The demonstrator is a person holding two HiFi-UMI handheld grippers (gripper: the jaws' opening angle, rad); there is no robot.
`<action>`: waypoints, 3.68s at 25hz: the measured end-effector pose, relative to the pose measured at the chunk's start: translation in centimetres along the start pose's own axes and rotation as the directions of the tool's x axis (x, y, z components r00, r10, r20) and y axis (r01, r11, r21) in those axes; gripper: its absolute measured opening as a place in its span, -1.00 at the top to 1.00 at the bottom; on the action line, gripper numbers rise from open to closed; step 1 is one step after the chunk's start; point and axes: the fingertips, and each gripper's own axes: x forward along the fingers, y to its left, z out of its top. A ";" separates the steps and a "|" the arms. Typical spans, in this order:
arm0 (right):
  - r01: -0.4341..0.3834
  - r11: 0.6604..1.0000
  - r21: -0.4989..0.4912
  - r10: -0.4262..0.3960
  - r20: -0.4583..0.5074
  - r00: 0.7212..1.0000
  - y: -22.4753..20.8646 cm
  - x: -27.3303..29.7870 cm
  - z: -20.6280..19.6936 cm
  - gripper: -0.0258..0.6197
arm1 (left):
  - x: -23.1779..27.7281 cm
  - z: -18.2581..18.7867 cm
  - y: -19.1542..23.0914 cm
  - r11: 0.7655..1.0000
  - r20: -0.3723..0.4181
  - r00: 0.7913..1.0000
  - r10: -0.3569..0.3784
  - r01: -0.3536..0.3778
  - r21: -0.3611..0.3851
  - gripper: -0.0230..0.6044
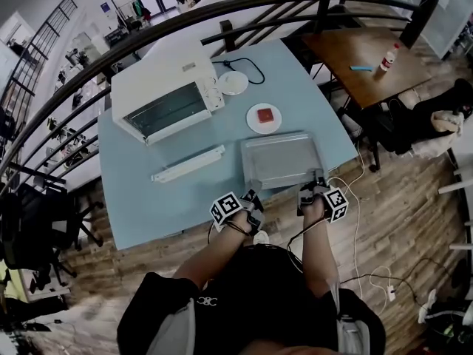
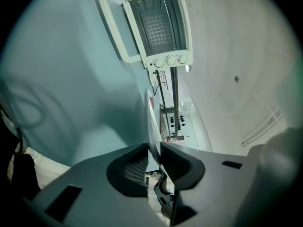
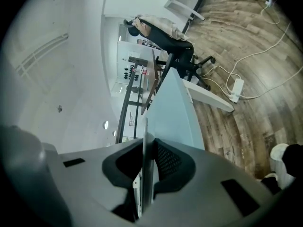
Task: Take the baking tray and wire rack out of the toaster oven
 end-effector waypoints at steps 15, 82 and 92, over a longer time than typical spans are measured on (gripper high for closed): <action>0.214 0.951 -0.222 -0.237 -0.081 0.968 -4.2 0.1 -1.3 0.73 | -0.6 -0.5 4.0 0.982 -0.040 0.983 0.182 -0.179 0.060 0.64; -0.141 0.193 -0.971 0.282 -0.083 0.956 22.5 -2.5 -4.9 0.92 | -3.7 8.9 -18.3 0.269 0.335 0.942 -0.013 -0.320 0.908 0.88; -0.202 0.152 -0.968 0.346 -0.139 0.928 28.1 -1.8 -8.7 0.92 | -5.1 11.6 -22.2 0.282 0.355 0.933 -0.069 -0.323 0.904 0.88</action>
